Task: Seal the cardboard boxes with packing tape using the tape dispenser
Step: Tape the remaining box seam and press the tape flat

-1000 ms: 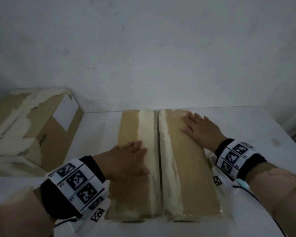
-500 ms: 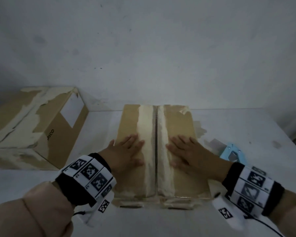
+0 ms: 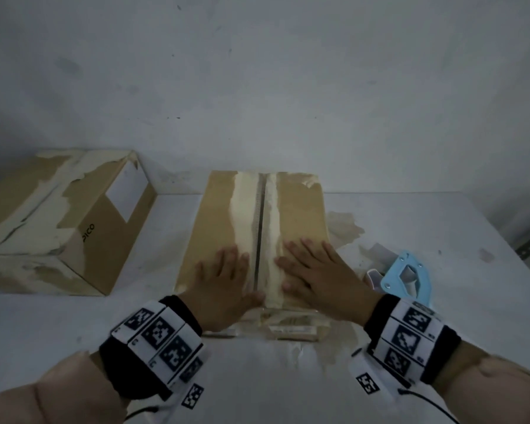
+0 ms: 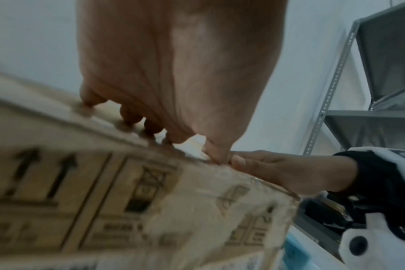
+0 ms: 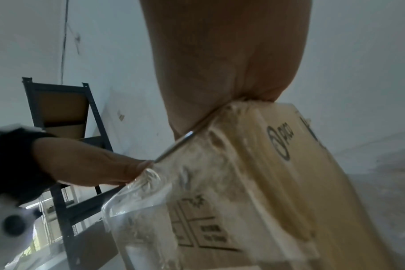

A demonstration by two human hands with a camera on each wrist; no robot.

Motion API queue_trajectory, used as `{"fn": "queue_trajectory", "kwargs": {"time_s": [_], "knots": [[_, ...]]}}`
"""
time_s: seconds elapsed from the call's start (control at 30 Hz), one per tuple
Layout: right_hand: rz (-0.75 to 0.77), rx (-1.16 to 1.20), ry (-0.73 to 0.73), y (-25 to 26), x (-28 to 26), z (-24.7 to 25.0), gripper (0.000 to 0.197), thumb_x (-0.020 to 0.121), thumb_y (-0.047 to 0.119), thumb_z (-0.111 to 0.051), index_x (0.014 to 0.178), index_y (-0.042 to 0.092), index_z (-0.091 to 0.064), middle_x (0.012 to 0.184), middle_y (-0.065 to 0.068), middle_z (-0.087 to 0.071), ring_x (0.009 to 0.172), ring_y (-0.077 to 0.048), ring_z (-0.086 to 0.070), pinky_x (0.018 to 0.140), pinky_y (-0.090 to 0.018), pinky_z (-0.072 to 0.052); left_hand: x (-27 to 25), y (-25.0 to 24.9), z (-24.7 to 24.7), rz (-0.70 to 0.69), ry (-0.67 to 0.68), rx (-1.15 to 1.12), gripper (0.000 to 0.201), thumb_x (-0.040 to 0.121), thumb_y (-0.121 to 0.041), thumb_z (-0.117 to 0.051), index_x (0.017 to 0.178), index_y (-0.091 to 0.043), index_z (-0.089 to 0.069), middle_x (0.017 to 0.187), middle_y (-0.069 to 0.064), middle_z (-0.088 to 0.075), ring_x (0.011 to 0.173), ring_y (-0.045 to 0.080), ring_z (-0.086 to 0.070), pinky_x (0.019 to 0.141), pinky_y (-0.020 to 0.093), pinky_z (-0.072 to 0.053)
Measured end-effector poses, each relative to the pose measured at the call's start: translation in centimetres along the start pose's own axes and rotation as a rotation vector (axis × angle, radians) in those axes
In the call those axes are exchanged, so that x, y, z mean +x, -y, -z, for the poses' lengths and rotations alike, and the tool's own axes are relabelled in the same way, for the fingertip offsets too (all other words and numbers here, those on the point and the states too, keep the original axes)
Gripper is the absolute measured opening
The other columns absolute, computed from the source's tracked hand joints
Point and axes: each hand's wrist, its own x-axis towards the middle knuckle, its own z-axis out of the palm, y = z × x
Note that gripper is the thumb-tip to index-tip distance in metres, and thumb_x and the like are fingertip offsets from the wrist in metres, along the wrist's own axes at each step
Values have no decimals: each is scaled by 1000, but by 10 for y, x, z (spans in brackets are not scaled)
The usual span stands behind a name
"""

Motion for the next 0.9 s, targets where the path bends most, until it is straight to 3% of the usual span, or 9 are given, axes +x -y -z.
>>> {"fn": "queue_trajectory", "kwargs": {"time_s": [0.07, 0.13, 0.2, 0.27, 0.4, 0.57, 0.73, 0.83, 0.9], "knots": [[-15, 64, 21, 1, 7, 3, 93, 62, 74, 19, 144, 39, -8, 157, 6, 4, 142, -18, 11, 111, -37, 10, -1, -1, -8, -12, -62, -37, 85, 78, -71, 9, 146, -20, 13, 155, 7, 22, 143, 28, 19, 113, 55, 4], [-34, 101, 1, 1, 12, 3, 97, 60, 76, 20, 143, 40, -13, 157, 7, 0, 143, -17, 8, 112, -37, 9, 2, 3, -15, -42, -205, -30, 109, 59, -72, 33, 148, -17, -1, 157, 10, 3, 145, 30, 0, 110, 61, -10], [-50, 103, -63, 6, 11, 4, 105, 59, 77, 24, 143, 34, -23, 156, 4, -10, 143, -19, -1, 113, -38, 3, 5, 9, -22, 19, -290, 31, 91, 84, -57, 20, 138, -10, -36, 143, 16, -42, 128, 34, -46, 89, 65, -41], [-31, 172, -121, 16, 5, 2, 101, 70, 73, 19, 141, 24, -33, 154, -1, -22, 142, -22, -11, 113, -36, 0, 12, 13, -30, 13, -394, 61, 66, 98, -42, 0, 124, -13, -53, 122, 11, -64, 106, 30, -64, 70, 56, -53], [85, 18, -99, 29, -10, -18, 52, 99, 42, -10, 130, 21, -46, 137, 0, -51, 129, -21, -41, 106, -40, -22, 15, 15, -35, -37, -501, 49, 61, 99, -36, -4, 121, -15, -57, 120, 7, -65, 105, 26, -65, 72, 52, -53], [145, -104, -298, 6, -25, -34, 43, 102, 27, -10, 134, 13, -36, 139, -3, -42, 127, -21, -37, 108, -37, -21, 17, 21, -39, -59, -509, 55, 68, 99, -34, -1, 118, -11, -62, 120, 8, -65, 106, 26, -65, 74, 51, -53], [88, 78, -167, 11, -38, -28, 51, 100, 43, -13, 136, 10, -31, 143, -9, -42, 135, -18, -21, 113, -28, -6, 7, 23, -35, -110, -407, -7, 93, 82, -57, 24, 142, -14, -32, 149, 8, -35, 137, 30, -35, 105, 55, -29], [51, 150, -247, 1, -32, -28, 69, 90, 64, -18, 145, 22, -13, 156, 6, 1, 141, -9, 13, 114, -27, 10, 3, 24, -36, -135, -400, 70, 71, 92, -58, 0, 133, -15, -40, 134, 13, -55, 120, 31, -55, 87, 55, -47], [58, 45, -215, 1, -25, -26, 67, 91, 63, -15, 142, 21, -23, 153, 0, -9, 141, -16, 12, 112, -43, -7, 4, 31, -38, -213, -462, 157, 62, 89, -59, -16, 131, -20, -40, 131, 6, -58, 117, 26, -58, 82, 53, -51]]}}
